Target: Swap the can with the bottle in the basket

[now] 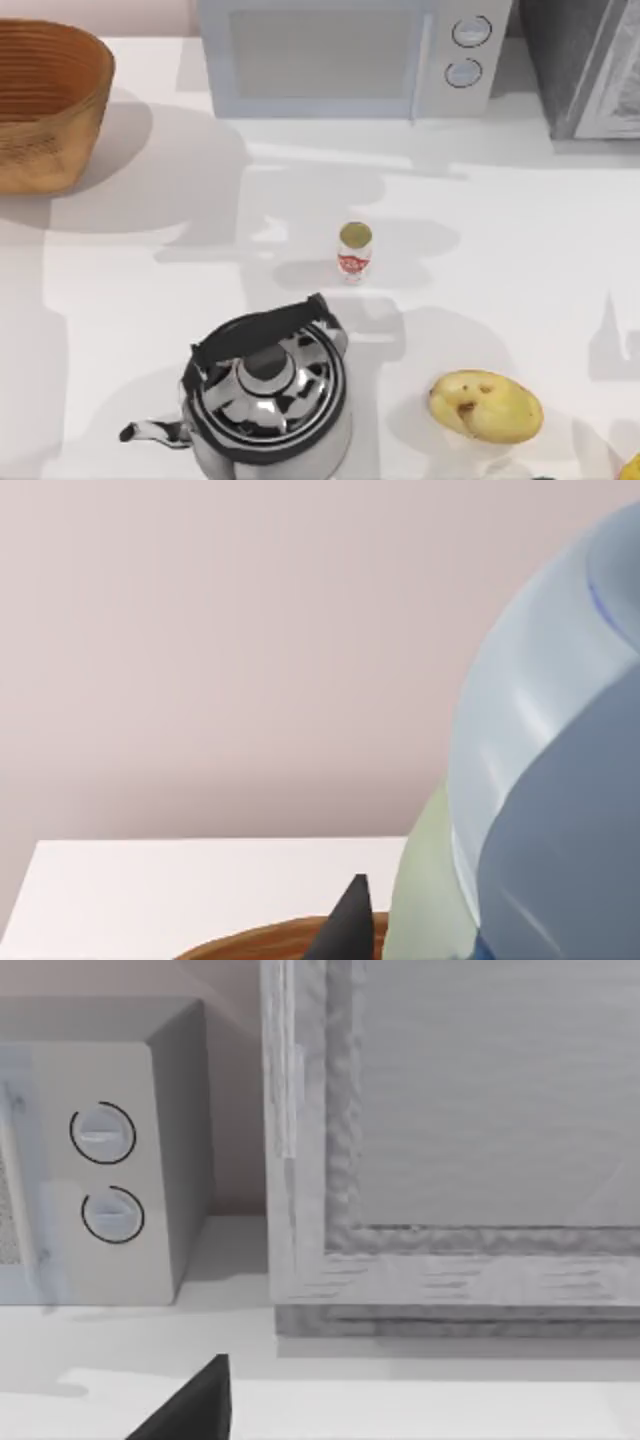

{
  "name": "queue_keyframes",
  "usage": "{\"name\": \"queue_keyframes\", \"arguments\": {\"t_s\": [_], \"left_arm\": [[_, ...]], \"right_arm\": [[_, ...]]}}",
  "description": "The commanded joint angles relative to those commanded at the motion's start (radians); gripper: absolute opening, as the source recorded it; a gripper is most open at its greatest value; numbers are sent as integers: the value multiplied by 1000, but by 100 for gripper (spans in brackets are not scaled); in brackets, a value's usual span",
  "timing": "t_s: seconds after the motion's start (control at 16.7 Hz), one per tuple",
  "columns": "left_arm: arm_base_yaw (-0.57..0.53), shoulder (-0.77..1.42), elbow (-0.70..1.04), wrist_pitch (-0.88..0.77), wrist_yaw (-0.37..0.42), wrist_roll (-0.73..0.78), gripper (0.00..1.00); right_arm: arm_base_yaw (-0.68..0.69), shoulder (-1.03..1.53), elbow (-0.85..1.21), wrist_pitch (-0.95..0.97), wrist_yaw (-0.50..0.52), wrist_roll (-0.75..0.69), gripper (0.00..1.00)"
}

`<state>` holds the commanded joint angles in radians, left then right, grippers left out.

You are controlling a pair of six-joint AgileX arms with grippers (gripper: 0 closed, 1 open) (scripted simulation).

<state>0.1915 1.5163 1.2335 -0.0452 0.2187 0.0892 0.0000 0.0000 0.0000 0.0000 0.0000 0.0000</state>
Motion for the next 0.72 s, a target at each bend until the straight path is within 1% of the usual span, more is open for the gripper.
{"name": "queue_keyframes", "arguments": {"t_s": [0.18,0.54,0.72], "left_arm": [[-6,35,9,31,-4,-3,0],[-27,185,30,151,-22,-10,0],[-32,200,33,167,-24,-11,0]], "right_arm": [[0,0,0,0,0,0,100],[0,0,0,0,0,0,100],[0,0,0,0,0,0,100]]}}
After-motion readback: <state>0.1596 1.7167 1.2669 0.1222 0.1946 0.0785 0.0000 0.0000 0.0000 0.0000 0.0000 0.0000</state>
